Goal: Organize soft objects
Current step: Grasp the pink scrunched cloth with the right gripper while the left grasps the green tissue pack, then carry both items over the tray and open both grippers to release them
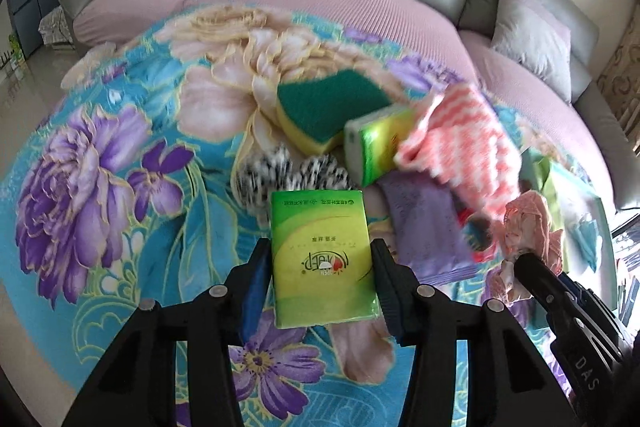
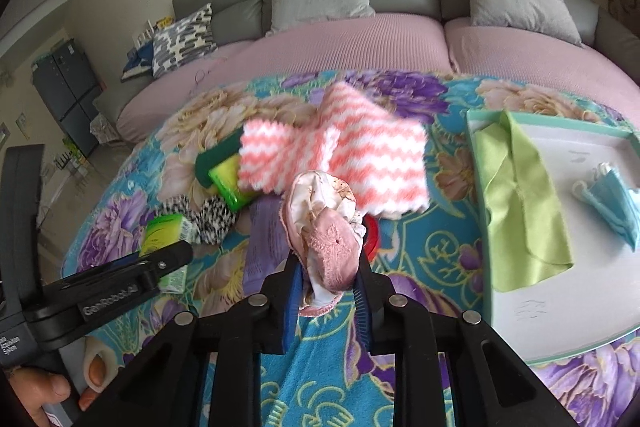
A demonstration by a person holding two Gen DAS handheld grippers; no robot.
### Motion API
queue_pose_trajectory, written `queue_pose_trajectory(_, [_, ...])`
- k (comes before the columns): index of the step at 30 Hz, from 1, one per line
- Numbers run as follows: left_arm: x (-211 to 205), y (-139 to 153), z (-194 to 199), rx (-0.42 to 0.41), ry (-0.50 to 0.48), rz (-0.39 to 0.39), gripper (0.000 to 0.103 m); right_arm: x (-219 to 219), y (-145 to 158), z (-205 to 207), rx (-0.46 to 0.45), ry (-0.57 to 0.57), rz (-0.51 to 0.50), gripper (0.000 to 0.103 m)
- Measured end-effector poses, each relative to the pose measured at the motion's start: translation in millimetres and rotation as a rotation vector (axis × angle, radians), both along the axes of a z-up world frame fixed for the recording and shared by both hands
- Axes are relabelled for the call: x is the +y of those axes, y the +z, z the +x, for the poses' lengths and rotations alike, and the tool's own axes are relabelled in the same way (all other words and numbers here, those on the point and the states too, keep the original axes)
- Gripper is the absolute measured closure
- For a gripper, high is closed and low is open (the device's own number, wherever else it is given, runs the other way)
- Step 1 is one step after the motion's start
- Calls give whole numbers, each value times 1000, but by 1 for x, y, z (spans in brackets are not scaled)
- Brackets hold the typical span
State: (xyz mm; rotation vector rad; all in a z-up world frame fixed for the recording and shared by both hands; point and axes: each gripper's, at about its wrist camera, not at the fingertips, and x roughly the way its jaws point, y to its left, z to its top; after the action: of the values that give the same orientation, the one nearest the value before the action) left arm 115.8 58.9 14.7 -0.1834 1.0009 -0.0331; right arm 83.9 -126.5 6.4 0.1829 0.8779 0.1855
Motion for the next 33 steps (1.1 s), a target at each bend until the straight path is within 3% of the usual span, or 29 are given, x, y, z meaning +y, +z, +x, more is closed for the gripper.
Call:
queue_pose_trajectory(12, [-24, 15, -11, -42, -82, 5, 52, -42, 17, -7, -41, -103, 6, 78])
queue_pose_trajectory(19, [-60, 18, -11, -39, -167, 30, 52, -93, 20, -16, -27, -253, -65, 78])
queue_pose_trajectory(33, [-160, 31, -22, -55, -403, 97, 52, -200, 16, -48, 21, -568, -64, 78])
